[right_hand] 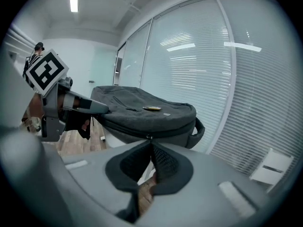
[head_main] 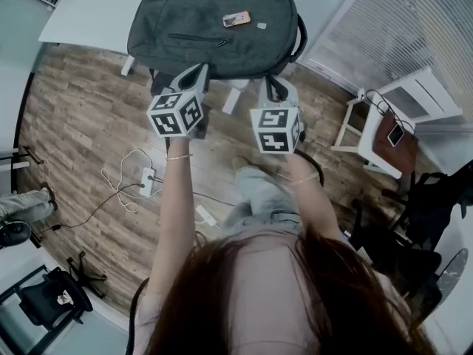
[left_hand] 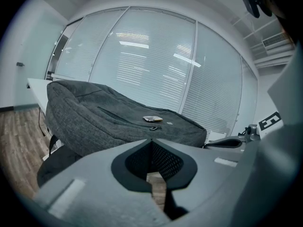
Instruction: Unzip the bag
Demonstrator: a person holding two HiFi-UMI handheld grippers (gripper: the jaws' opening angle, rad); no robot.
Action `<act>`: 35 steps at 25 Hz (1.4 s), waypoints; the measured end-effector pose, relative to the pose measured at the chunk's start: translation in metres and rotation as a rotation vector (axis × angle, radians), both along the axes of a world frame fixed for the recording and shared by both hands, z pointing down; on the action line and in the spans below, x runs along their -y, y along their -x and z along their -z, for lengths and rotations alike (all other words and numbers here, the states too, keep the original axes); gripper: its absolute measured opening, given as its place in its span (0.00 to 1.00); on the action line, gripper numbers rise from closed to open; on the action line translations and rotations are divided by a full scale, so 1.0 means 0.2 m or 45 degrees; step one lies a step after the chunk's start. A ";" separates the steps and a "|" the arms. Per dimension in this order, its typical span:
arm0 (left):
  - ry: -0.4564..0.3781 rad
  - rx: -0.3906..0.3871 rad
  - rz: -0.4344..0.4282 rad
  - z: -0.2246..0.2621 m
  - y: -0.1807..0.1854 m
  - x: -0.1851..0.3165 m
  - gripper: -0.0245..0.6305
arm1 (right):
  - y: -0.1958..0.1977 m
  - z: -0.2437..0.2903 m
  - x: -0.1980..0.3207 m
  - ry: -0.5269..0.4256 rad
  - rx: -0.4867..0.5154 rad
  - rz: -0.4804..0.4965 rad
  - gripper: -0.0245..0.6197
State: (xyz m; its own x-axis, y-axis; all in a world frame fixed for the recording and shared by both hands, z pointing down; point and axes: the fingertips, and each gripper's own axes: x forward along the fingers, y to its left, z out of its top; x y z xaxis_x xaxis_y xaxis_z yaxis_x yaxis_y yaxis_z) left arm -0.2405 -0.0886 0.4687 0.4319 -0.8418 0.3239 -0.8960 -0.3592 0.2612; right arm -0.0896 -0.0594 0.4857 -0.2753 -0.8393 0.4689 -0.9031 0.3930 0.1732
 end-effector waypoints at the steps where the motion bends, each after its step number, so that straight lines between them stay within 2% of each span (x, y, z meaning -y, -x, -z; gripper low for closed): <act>1: -0.003 0.001 0.000 0.00 0.00 0.00 0.05 | 0.00 0.00 0.00 -0.002 -0.008 0.006 0.05; 13: -0.036 0.002 0.029 0.00 0.00 0.00 0.05 | -0.08 0.01 0.05 -0.003 -0.083 0.075 0.05; 22: -0.063 -0.015 0.063 0.00 0.01 -0.01 0.05 | -0.06 0.00 0.05 0.039 -0.076 0.168 0.05; 28: -0.088 0.022 0.053 0.02 -0.02 0.00 0.05 | -0.08 0.00 0.06 0.043 -0.051 0.218 0.05; 33: -0.105 0.114 0.009 0.06 -0.04 -0.02 0.06 | -0.07 0.00 0.07 0.065 -0.058 0.298 0.05; 35: -0.105 0.142 -0.006 0.08 -0.07 -0.04 0.14 | -0.07 0.00 0.07 0.073 -0.064 0.335 0.05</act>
